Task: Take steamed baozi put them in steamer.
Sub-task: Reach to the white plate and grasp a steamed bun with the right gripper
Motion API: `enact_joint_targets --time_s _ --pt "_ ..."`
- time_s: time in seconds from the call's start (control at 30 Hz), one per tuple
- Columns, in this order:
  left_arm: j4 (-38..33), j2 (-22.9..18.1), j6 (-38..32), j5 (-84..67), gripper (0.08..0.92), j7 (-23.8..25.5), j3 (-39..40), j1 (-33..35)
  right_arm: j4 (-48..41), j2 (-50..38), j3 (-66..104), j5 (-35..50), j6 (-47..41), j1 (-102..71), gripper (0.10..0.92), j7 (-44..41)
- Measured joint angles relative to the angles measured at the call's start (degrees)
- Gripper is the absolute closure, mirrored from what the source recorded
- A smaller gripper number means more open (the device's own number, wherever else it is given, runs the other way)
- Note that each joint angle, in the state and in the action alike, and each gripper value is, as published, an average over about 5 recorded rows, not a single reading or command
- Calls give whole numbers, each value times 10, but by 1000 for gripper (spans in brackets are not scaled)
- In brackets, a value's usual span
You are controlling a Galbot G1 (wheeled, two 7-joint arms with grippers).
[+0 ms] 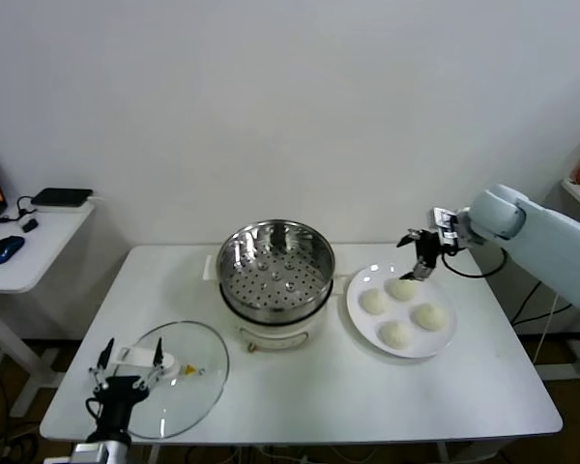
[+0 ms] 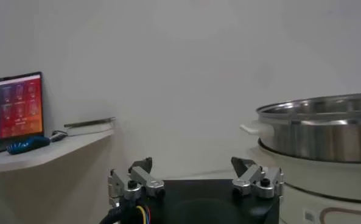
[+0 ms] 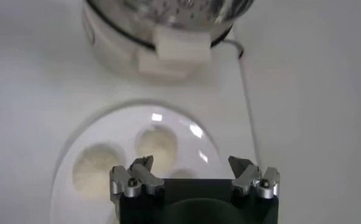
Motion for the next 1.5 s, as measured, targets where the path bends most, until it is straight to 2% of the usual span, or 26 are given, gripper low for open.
enact_joint_targets --time_s 0.3,0.57,1.5 --pt "-5 10 11 -8 177 -1 -5 -3 -130 79 -35 -67 59 17 203 -34" --pt "-9 13 16 -8 177 -1 -6 -6 -202 127 -22 -119 86 -6 203 -40" --pt "-5 15 15 -9 177 -1 -10 -2 -316 206 104 -237 129 -117 203 -2"
